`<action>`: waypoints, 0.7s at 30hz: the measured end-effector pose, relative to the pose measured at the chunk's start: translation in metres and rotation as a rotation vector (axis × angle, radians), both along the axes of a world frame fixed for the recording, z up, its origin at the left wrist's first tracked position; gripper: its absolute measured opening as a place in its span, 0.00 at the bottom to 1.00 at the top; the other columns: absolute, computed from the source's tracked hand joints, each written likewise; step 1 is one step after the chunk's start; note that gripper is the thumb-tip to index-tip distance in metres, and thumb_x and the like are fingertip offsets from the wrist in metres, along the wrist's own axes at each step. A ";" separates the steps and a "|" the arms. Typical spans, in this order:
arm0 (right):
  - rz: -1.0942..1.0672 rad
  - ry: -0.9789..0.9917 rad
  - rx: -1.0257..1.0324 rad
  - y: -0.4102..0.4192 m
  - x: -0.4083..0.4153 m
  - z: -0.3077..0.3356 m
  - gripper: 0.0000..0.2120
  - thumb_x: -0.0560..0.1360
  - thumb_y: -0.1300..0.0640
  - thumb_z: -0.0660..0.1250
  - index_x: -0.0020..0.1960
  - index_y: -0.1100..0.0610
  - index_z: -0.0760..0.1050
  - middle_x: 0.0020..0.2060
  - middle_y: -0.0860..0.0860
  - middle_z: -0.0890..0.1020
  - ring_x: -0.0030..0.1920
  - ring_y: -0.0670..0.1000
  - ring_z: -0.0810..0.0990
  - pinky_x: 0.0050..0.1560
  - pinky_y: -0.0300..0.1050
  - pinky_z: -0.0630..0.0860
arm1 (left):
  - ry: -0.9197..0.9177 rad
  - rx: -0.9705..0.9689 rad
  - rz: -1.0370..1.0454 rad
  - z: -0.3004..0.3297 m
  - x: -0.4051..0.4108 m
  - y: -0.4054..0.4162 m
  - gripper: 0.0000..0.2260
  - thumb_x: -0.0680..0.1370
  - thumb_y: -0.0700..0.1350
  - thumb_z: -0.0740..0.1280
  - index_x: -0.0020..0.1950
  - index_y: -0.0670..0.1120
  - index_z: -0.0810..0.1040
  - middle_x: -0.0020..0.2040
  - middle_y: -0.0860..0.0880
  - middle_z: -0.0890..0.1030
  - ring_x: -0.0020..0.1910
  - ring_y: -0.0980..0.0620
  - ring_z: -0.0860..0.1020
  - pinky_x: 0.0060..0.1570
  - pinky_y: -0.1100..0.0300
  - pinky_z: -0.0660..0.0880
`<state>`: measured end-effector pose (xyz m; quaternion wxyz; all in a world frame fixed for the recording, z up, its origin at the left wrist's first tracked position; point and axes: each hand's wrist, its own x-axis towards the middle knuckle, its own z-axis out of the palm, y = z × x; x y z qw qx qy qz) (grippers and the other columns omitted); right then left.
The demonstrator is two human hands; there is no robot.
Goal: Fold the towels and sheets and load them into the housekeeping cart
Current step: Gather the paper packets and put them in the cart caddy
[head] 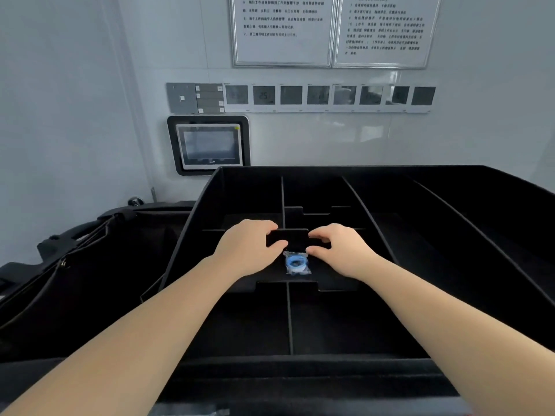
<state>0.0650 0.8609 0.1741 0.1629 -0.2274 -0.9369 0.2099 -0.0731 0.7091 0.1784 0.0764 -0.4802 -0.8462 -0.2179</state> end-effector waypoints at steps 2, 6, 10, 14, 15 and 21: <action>-0.030 0.053 -0.002 -0.007 0.010 0.000 0.21 0.78 0.48 0.65 0.69 0.52 0.72 0.65 0.49 0.74 0.65 0.49 0.73 0.62 0.40 0.68 | 0.013 0.018 0.039 0.002 0.011 -0.002 0.25 0.78 0.62 0.61 0.71 0.51 0.70 0.65 0.52 0.77 0.61 0.51 0.76 0.56 0.57 0.73; -0.089 0.114 0.004 -0.022 0.034 -0.004 0.19 0.79 0.49 0.62 0.69 0.52 0.71 0.67 0.48 0.72 0.66 0.49 0.71 0.61 0.37 0.64 | 0.017 0.059 0.054 -0.002 0.037 -0.007 0.24 0.79 0.60 0.58 0.71 0.49 0.70 0.66 0.51 0.76 0.63 0.51 0.74 0.56 0.58 0.71; -0.072 0.128 0.029 -0.040 0.060 -0.013 0.20 0.80 0.49 0.61 0.70 0.52 0.69 0.69 0.48 0.69 0.68 0.49 0.69 0.62 0.37 0.63 | -0.018 0.076 0.056 -0.013 0.067 -0.024 0.24 0.80 0.58 0.59 0.73 0.48 0.68 0.70 0.51 0.73 0.67 0.51 0.71 0.62 0.58 0.69; -0.018 0.161 0.128 -0.063 0.080 -0.024 0.21 0.80 0.48 0.60 0.71 0.51 0.68 0.68 0.46 0.70 0.67 0.48 0.68 0.59 0.36 0.64 | -0.014 0.116 0.087 -0.027 0.102 -0.049 0.22 0.80 0.56 0.60 0.72 0.49 0.69 0.67 0.52 0.74 0.64 0.52 0.73 0.57 0.62 0.69; -0.004 0.184 0.162 -0.068 0.086 -0.026 0.21 0.80 0.48 0.60 0.71 0.51 0.68 0.68 0.46 0.71 0.67 0.48 0.67 0.58 0.36 0.63 | -0.010 0.128 0.106 -0.031 0.112 -0.055 0.22 0.80 0.56 0.60 0.72 0.49 0.68 0.68 0.52 0.74 0.65 0.53 0.73 0.58 0.62 0.68; 0.102 0.197 0.292 -0.097 0.134 -0.039 0.23 0.80 0.45 0.59 0.72 0.51 0.68 0.70 0.48 0.70 0.72 0.49 0.65 0.70 0.44 0.62 | 0.088 0.128 0.211 -0.054 0.179 -0.086 0.25 0.81 0.55 0.58 0.76 0.47 0.63 0.73 0.49 0.69 0.72 0.52 0.66 0.70 0.57 0.63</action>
